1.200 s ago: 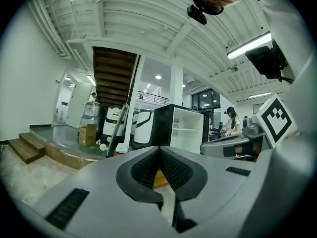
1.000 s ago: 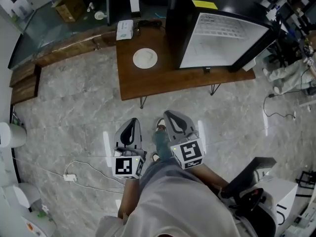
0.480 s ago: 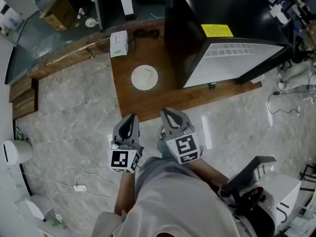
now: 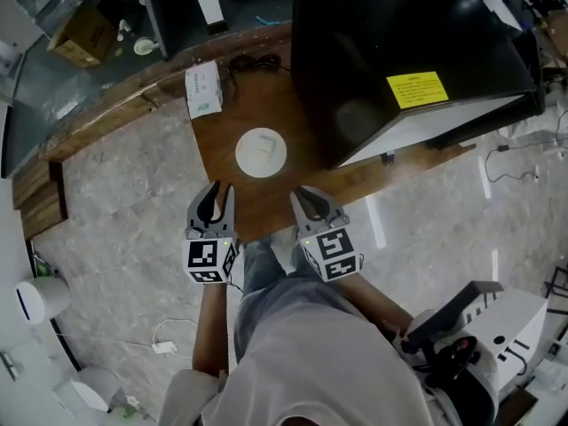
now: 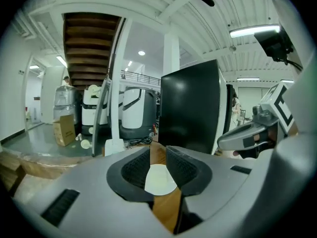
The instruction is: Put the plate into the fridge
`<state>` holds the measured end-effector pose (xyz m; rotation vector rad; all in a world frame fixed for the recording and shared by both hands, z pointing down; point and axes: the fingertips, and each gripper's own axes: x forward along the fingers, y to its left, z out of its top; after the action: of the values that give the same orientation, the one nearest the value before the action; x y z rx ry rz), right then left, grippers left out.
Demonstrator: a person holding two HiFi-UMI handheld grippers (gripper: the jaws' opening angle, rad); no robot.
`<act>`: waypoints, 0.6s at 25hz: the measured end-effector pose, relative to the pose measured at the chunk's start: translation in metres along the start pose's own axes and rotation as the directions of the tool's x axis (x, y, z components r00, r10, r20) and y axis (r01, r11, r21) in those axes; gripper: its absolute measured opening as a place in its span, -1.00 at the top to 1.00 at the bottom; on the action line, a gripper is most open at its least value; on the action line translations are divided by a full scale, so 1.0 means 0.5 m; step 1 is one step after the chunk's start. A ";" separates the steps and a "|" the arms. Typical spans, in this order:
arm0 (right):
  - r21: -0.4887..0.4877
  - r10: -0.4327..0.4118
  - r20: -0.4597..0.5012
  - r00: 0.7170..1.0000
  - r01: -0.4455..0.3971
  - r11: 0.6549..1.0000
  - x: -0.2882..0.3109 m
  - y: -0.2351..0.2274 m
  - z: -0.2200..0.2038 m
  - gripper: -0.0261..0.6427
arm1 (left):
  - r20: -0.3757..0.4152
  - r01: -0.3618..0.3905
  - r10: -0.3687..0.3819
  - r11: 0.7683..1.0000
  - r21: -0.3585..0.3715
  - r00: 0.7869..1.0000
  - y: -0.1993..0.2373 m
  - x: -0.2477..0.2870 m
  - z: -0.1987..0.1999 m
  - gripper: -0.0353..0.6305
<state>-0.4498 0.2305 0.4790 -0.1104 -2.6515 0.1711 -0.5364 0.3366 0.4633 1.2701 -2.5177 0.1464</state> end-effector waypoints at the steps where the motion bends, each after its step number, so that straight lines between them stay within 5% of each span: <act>1: 0.018 -0.025 -0.008 1.000 0.025 1.000 0.038 -0.020 0.005 0.87 | -0.028 0.036 -0.036 0.999 0.000 0.999 0.029 0.044 -0.006 0.61; 4: 0.095 -0.109 -0.028 0.994 0.112 0.989 0.097 -0.055 0.015 0.86 | -0.109 0.156 -0.155 0.988 0.000 0.982 0.087 0.126 -0.021 0.55; 7: 0.174 -0.175 -0.051 0.983 0.182 0.968 0.136 -0.080 0.009 0.85 | -0.170 0.288 -0.288 0.957 -0.025 0.943 0.118 0.201 -0.044 0.40; 10: 0.257 -0.192 -0.084 0.978 0.208 0.944 0.196 -0.086 -0.018 0.61 | -0.249 0.402 -0.401 0.914 -0.049 0.882 0.149 0.280 -0.092 0.33; 15: 0.336 -0.213 -0.130 0.968 0.245 0.909 0.271 -0.090 -0.061 0.58 | -0.362 0.537 -0.539 0.836 -0.116 0.761 0.168 0.378 -0.154 0.33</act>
<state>-0.5572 0.2040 0.5742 0.3031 -2.4731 0.5416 -0.6905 0.2601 0.6018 1.7186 -1.7434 0.2253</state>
